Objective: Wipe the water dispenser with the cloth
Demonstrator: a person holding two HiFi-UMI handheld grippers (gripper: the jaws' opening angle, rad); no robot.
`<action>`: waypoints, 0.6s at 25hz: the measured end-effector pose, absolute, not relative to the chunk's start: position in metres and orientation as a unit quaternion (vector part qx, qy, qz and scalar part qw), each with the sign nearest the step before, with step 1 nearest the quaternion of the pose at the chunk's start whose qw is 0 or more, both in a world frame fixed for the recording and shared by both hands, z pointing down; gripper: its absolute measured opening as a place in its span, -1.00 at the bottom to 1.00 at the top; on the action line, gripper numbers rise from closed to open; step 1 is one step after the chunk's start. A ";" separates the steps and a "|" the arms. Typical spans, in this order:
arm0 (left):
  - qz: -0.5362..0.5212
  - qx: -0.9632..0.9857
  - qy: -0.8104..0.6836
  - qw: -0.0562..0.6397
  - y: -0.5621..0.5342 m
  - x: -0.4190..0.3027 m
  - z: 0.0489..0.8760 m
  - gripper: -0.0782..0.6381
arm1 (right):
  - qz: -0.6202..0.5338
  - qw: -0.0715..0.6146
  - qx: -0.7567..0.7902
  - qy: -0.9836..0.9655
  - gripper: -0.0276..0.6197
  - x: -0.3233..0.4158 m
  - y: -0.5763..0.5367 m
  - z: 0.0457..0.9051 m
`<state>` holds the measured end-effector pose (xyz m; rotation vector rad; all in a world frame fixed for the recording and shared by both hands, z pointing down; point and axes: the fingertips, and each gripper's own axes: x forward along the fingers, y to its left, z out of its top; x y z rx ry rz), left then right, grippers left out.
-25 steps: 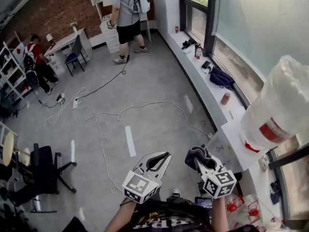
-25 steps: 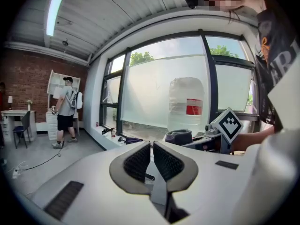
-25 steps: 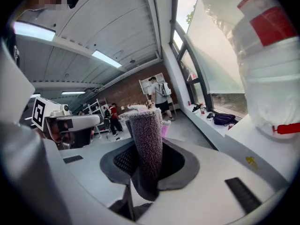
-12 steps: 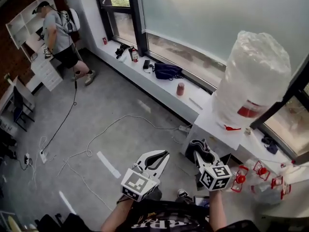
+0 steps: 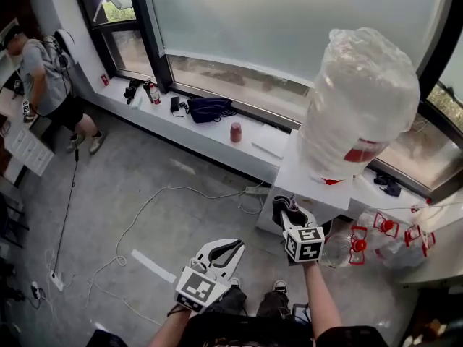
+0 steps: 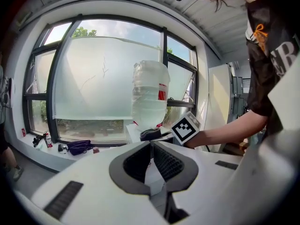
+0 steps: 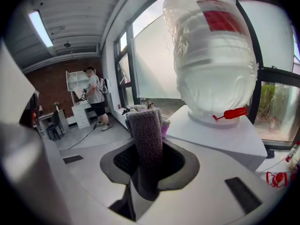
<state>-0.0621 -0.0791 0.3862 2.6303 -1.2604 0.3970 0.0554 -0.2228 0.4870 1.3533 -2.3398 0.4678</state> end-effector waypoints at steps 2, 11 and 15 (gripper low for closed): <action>0.137 0.893 -0.416 0.102 -0.083 -0.065 0.395 -0.70 | 0.173 0.197 0.496 -0.828 -0.59 0.053 -0.235 0.499; 0.136 0.906 -0.384 0.117 -0.091 -0.069 0.436 -0.70 | 0.164 0.245 0.509 -0.809 -0.59 0.041 -0.266 0.558; 0.150 0.909 -0.367 0.126 -0.092 -0.059 0.456 -0.70 | 0.166 0.260 0.525 -0.793 -0.59 0.066 -0.274 0.580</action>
